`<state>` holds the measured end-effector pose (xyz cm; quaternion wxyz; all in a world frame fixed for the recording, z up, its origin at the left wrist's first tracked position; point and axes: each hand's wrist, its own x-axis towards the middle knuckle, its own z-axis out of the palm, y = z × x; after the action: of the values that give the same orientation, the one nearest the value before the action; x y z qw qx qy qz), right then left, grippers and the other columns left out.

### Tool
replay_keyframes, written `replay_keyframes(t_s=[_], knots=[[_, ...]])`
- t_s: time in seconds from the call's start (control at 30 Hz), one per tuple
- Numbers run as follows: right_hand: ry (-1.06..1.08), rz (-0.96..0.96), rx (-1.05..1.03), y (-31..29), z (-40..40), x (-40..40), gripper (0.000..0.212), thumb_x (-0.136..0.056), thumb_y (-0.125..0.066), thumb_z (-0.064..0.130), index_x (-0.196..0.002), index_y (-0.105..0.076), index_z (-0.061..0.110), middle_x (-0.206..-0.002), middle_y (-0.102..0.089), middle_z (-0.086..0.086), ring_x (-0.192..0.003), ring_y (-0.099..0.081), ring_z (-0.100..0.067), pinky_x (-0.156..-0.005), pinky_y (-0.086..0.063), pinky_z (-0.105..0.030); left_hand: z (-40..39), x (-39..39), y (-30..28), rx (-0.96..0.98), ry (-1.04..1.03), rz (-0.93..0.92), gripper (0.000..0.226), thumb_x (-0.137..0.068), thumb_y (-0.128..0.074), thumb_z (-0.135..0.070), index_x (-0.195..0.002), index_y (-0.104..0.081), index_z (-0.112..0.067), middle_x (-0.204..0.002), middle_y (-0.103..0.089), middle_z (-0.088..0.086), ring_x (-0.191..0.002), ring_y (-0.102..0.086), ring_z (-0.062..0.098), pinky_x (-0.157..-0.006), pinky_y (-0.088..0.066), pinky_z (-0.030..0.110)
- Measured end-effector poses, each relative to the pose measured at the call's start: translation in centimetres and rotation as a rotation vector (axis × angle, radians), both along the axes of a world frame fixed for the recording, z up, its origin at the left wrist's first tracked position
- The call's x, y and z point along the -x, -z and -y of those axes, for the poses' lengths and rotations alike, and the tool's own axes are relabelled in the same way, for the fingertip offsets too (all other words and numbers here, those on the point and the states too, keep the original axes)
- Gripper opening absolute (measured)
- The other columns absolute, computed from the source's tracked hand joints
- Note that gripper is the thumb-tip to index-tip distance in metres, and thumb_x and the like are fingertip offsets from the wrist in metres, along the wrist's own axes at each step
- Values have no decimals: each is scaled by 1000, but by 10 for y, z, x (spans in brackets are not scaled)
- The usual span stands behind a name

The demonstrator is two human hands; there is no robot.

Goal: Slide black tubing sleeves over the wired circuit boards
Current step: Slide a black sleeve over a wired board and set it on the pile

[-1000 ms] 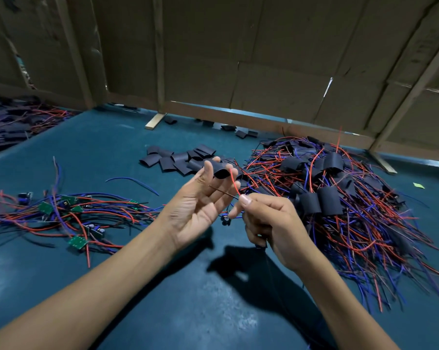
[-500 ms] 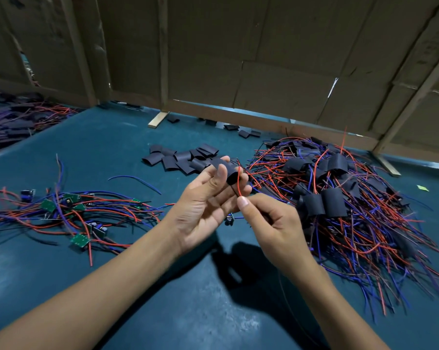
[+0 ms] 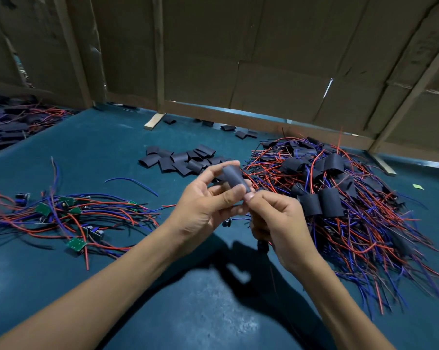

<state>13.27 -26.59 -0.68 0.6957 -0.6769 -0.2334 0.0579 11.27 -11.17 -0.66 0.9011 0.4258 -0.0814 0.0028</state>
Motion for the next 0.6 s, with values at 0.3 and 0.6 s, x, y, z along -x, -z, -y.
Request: replay_keyframes(t_s=[0.3,0.6], knots=[[-16,-29,372,12,-15,4,39,-95,-62,-1,-124,-54,23,-113,-71,-5,-99,-66,-13,-97,-52,-35,-22,-13,0,78,-281,-118,23,-69,-75,-8,-90,-66,-11,-77,-73,2,-69,-70,8,-62,-55,17],[-8,-272,-191,2,-10,1,31,-85,-69,9,-111,-54,4,-85,-75,-18,-61,-72,-24,-60,-59,-30,-29,-10,3,-440,-190,32,28,-73,-83,-14,-100,-76,-16,-99,-76,4,-92,-67,16,-83,-55,30]])
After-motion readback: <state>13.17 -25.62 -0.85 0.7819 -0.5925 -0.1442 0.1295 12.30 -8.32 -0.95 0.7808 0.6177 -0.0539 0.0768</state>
